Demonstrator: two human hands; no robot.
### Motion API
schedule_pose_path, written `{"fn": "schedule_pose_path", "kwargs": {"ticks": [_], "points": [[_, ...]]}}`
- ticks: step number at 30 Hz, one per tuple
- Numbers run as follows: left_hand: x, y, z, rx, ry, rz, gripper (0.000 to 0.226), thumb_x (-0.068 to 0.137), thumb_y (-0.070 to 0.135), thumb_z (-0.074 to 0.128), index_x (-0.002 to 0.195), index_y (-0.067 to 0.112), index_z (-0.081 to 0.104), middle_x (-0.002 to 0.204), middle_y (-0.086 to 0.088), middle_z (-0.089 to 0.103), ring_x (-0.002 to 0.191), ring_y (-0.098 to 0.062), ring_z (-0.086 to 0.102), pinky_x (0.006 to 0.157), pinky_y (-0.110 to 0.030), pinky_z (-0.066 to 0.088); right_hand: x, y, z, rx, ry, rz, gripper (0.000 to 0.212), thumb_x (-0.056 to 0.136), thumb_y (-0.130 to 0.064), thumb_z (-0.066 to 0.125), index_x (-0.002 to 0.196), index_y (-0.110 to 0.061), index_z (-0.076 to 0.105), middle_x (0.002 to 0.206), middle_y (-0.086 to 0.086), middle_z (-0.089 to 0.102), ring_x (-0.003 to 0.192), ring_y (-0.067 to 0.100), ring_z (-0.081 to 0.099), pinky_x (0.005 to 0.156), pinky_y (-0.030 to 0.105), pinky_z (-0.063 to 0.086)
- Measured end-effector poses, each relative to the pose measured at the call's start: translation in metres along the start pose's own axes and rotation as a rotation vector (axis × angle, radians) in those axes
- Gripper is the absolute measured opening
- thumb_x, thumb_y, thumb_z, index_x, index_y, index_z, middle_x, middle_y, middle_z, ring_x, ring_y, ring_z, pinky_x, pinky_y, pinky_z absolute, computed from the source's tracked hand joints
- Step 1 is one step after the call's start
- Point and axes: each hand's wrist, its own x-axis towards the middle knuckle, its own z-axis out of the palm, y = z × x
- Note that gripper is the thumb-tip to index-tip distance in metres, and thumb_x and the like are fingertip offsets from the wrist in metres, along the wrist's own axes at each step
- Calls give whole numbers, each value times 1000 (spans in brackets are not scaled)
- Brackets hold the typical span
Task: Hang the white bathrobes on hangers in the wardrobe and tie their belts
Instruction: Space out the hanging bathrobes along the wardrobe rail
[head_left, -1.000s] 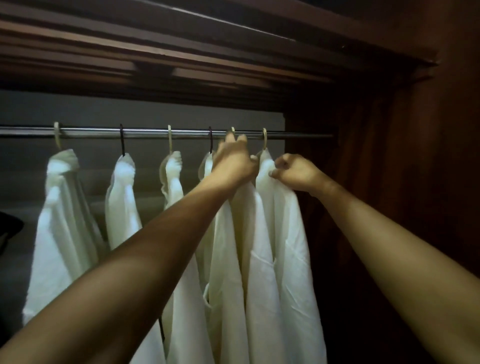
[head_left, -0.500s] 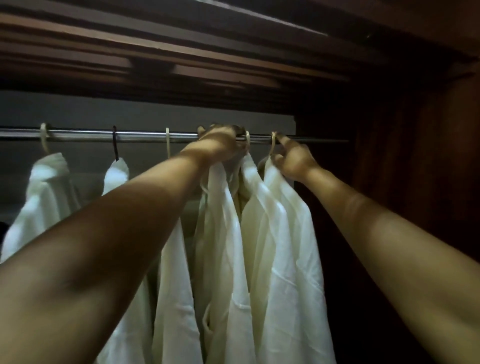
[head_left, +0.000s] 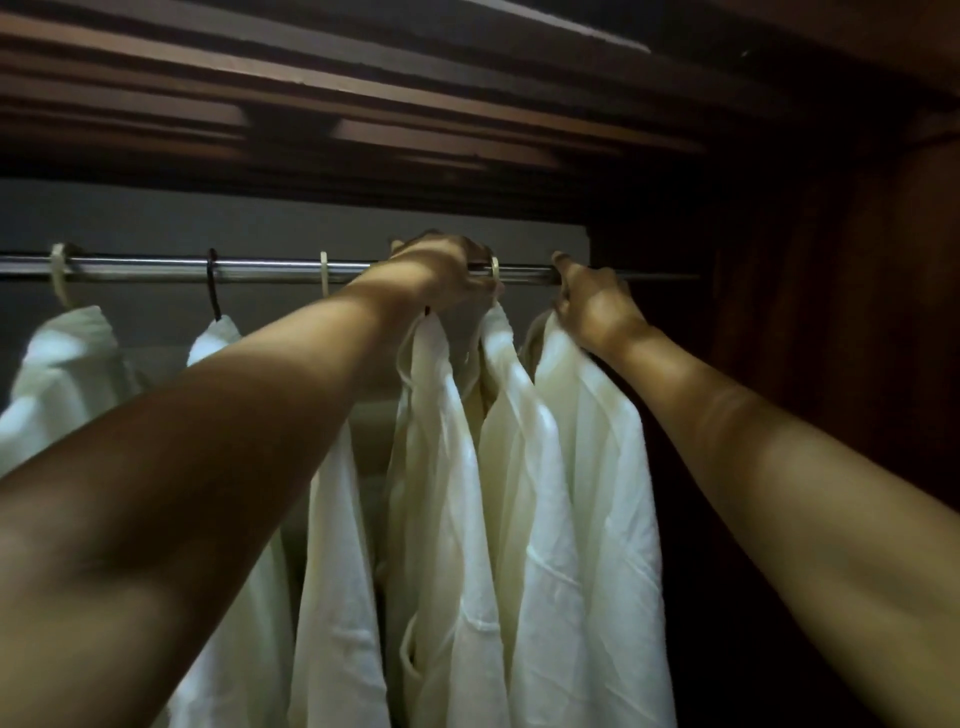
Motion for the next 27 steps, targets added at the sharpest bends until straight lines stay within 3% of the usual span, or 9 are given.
{"fn": "schedule_pose_path", "kwargs": {"ticks": [3,5,7,10,14,18,21,24,27], "points": [[4,1,2,-70,-19,-7,51,79,67,66,123,41,67,124,5,69,104,-21,63,88,-35,49,2,15,-6,-9,25,30,64,100,-22,52,158,-34,30,111,14,67,100,35,66,94,42,55],[7,4,4,-104,-25,27,45,86,59,67,123,35,69,121,4,70,91,-15,57,72,-25,39,2,20,-8,10,35,29,62,100,-23,53,157,-33,32,112,15,67,101,35,66,96,42,54],[8,11,5,-88,-14,61,42,88,58,65,122,34,70,120,4,70,90,-14,56,70,-24,37,2,22,-8,25,27,30,61,100,-25,55,157,-33,33,115,16,66,104,36,65,97,42,54],[8,23,0,48,-47,87,44,87,65,59,119,37,68,120,3,69,105,-24,63,81,-33,44,3,21,-5,54,21,29,63,100,-26,56,157,-35,32,116,13,65,104,34,65,97,43,54],[4,27,-6,28,-48,93,42,84,66,62,118,42,67,118,5,68,102,-25,64,60,-29,45,1,18,-6,49,19,51,63,101,-24,55,158,-35,29,114,11,62,91,25,62,89,40,57],[-2,20,-3,-15,-51,107,59,83,67,64,136,41,59,137,3,63,119,-26,61,94,-38,54,-1,20,-9,43,4,16,63,103,-23,53,160,-32,26,118,15,63,100,30,64,95,43,54],[-4,5,-6,-9,-42,88,81,80,69,60,153,41,38,160,0,42,146,-28,40,119,-46,33,-5,14,-15,16,-36,10,67,103,-28,53,162,-31,22,136,18,55,117,34,58,100,41,51],[-9,-18,-18,8,39,15,76,89,52,68,155,38,35,162,-2,37,149,-29,34,123,-46,25,-13,-2,-19,-91,85,-38,69,101,-37,55,161,-30,22,154,19,30,139,39,34,107,47,45],[-22,-35,-32,53,55,-36,62,88,50,68,145,31,51,145,-1,58,136,-26,51,116,-39,36,-11,-22,-23,-39,105,-198,69,98,-37,61,159,-25,30,156,14,32,141,37,32,114,46,38]]}}
